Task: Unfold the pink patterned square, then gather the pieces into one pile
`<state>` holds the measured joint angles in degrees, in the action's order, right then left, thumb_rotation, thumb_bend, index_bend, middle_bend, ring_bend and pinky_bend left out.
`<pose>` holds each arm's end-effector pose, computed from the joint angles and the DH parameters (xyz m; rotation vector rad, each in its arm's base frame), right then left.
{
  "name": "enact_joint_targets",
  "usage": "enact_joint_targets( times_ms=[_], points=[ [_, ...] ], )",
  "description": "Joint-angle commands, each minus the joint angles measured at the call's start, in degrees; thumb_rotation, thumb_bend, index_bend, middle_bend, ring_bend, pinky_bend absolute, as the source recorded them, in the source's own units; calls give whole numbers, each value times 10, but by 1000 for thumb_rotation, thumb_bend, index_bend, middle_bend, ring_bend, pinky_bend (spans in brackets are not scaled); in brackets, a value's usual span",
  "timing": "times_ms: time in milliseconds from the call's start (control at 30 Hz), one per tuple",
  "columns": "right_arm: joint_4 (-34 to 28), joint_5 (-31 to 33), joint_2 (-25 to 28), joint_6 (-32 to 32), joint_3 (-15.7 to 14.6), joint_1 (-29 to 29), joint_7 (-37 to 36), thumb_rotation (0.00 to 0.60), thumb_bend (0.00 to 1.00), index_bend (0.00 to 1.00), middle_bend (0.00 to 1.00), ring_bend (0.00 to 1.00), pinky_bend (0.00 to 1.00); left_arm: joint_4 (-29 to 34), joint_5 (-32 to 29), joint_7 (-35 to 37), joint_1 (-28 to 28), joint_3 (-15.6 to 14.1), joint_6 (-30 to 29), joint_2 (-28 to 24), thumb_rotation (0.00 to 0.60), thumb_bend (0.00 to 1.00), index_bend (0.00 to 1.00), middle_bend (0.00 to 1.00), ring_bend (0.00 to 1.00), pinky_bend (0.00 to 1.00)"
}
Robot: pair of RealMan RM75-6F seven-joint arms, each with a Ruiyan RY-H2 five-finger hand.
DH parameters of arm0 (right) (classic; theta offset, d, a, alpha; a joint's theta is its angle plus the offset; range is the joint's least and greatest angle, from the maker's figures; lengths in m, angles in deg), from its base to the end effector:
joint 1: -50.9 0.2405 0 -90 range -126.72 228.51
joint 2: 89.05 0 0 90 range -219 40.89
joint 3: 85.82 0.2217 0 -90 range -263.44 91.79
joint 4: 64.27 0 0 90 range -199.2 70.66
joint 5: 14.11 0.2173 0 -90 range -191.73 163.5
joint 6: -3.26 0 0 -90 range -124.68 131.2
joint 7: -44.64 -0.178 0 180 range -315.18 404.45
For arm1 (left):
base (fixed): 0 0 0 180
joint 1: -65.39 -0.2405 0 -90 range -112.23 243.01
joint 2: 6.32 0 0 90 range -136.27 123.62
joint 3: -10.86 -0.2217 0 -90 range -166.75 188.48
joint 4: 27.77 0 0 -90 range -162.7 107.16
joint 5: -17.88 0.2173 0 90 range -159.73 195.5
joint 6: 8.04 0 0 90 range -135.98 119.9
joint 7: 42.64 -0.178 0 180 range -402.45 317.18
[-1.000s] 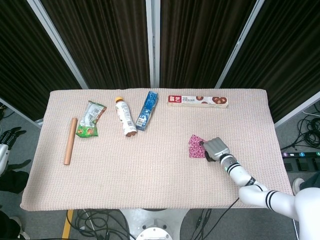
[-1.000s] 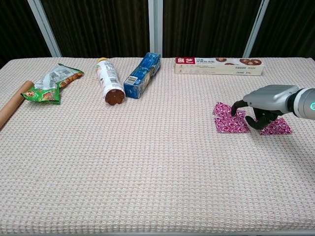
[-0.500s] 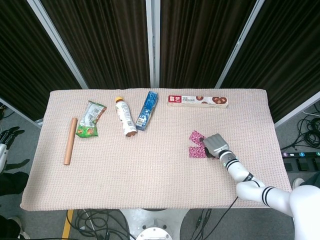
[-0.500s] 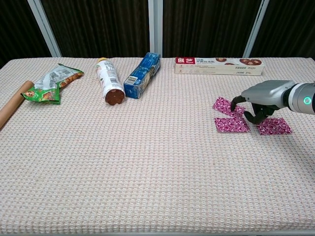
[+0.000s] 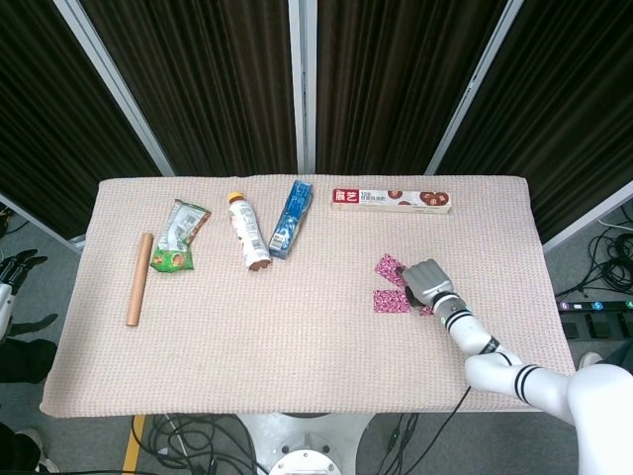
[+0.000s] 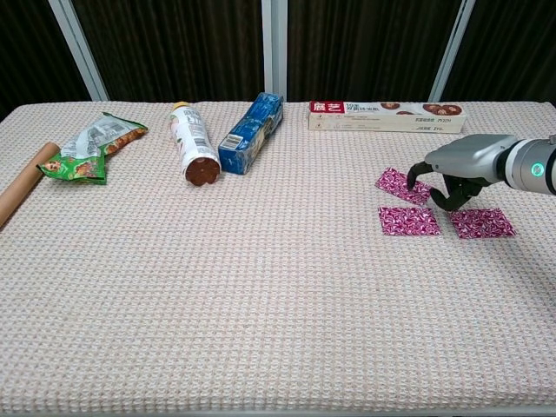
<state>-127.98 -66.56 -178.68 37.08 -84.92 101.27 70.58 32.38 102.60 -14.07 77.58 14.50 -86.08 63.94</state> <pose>-0.2162 -0.3916 -0.0561 2.0453 -0.8426 0.3214 -0.3601 0.2686 0.1736 -1.3712 -0.9405 -0.9557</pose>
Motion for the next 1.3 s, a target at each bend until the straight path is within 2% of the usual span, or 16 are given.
enact_joint_targets(
  times_ms=[33, 167, 233, 267, 400, 433, 500, 733, 1300],
  points=[
    [-8, -1, 6, 4, 2, 1, -1, 406, 641, 206, 1000, 1000, 1000, 0, 0, 0, 0, 0, 0, 0, 600, 51, 230, 225, 165, 264],
    [-31, -6, 22, 18, 8, 1, -3, 402, 638, 206, 1000, 1000, 1000, 2, -1, -1, -1, 1, -1, -1, 600, 50, 230, 225, 165, 264],
    [-55, -18, 33, 40, 12, -4, -7, 404, 582, 237, 1000, 1000, 1000, 4, -2, -1, -3, 1, -3, -2, 600, 50, 230, 225, 165, 264],
    [-67, -28, 37, 55, 12, -9, -8, 406, 524, 269, 1000, 1000, 1000, 5, -3, -2, -3, 1, -3, -2, 600, 50, 230, 226, 165, 263],
    [-116, -70, 52, 122, 9, -30, 0, 422, 142, 424, 1000, 1000, 1000, 9, -3, -4, -4, 0, -3, -2, 600, 50, 230, 226, 165, 264],
    [-125, -73, 55, 129, 8, -33, 2, 435, 74, 441, 1000, 1000, 1000, 10, -3, -5, -5, 0, -3, -2, 600, 50, 230, 225, 165, 264],
    [-140, -70, 62, 133, 6, -36, 12, 463, 12, 459, 1000, 1000, 1000, 13, -1, -6, -5, 1, -6, -3, 600, 51, 230, 225, 165, 264],
    [-133, -40, 44, 123, 3, -36, 41, 518, 0, 465, 1000, 1000, 1000, 21, -4, -8, -9, 3, -12, -6, 600, 51, 230, 225, 165, 263],
    [-59, -4, -14, 93, 17, -34, 35, 516, 0, 397, 1000, 1000, 1000, 6, -5, 8, -9, 3, -7, -6, 600, 51, 230, 225, 165, 264]
  ],
)
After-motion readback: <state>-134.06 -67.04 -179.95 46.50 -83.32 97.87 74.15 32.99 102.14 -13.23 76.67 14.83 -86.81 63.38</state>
